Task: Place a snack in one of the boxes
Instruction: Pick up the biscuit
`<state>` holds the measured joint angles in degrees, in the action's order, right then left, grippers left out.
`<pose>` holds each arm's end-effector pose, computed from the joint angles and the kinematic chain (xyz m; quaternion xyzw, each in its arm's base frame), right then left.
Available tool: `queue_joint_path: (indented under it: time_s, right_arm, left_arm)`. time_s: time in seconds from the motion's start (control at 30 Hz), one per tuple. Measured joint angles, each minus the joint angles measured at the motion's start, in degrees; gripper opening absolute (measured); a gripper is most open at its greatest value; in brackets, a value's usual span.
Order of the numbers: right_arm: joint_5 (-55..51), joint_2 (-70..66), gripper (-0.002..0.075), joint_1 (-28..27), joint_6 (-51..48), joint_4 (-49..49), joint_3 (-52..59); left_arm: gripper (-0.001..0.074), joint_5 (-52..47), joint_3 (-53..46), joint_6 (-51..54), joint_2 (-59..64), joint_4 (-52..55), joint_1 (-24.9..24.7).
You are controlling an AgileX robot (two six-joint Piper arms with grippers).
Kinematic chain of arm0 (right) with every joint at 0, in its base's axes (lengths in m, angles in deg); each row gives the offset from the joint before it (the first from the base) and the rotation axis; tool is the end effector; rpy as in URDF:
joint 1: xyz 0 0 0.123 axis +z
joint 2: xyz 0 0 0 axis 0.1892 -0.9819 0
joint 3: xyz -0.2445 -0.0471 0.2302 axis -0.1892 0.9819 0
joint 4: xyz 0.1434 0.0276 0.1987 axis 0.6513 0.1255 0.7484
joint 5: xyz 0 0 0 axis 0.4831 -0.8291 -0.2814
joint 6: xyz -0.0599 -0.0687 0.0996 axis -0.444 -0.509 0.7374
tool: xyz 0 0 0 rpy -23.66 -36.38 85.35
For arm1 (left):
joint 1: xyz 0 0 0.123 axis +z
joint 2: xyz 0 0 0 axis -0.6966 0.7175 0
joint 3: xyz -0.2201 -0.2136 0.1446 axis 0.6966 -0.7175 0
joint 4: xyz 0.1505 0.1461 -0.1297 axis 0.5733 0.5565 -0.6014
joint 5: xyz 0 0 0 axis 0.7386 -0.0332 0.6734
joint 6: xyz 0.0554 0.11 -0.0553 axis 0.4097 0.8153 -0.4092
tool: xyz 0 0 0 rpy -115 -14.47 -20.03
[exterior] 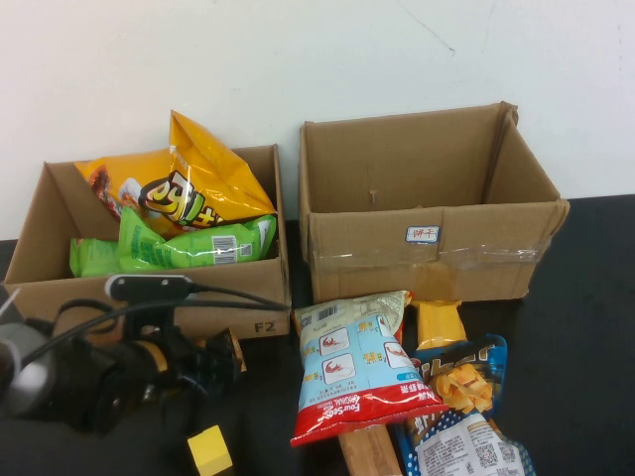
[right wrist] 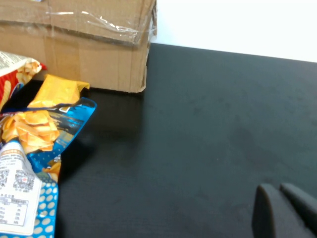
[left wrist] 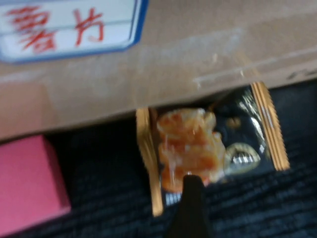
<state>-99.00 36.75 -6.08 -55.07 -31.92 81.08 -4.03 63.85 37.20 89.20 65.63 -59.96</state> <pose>0.0359 -0.0026 0.1608 -0.0788 0.7958 -0.0346 0.5994 0.3530 -0.1057 0.1281 0.0281 0.9255 -0.1132 0.3602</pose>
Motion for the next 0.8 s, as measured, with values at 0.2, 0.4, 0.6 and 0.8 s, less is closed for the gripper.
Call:
queue_joint_path:
  time_s: [0.2,0.4,0.6,0.8]
  right_arm:
    - [0.0,0.0,-0.0001,0.0,0.0,0.0,0.0]
    - [0.0,0.0,-0.0001,0.0,0.0,0.0,0.0]
    - [0.0,0.0,-0.0001,0.0,0.0,0.0,0.0]
    - [0.0,0.0,-0.0001,0.0,-0.13,0.0,0.0]
  left_arm:
    - [0.0514,0.03,4.35,0.0,5.17,0.89,0.0]
    - [0.0514,0.14,6.2,0.0,8.27,1.21,0.0]
    - [0.0514,0.37,6.41,0.0,10.84,1.32,0.0]
    - [0.0414,2.15,6.55,-0.35,12.17,2.39,0.0]
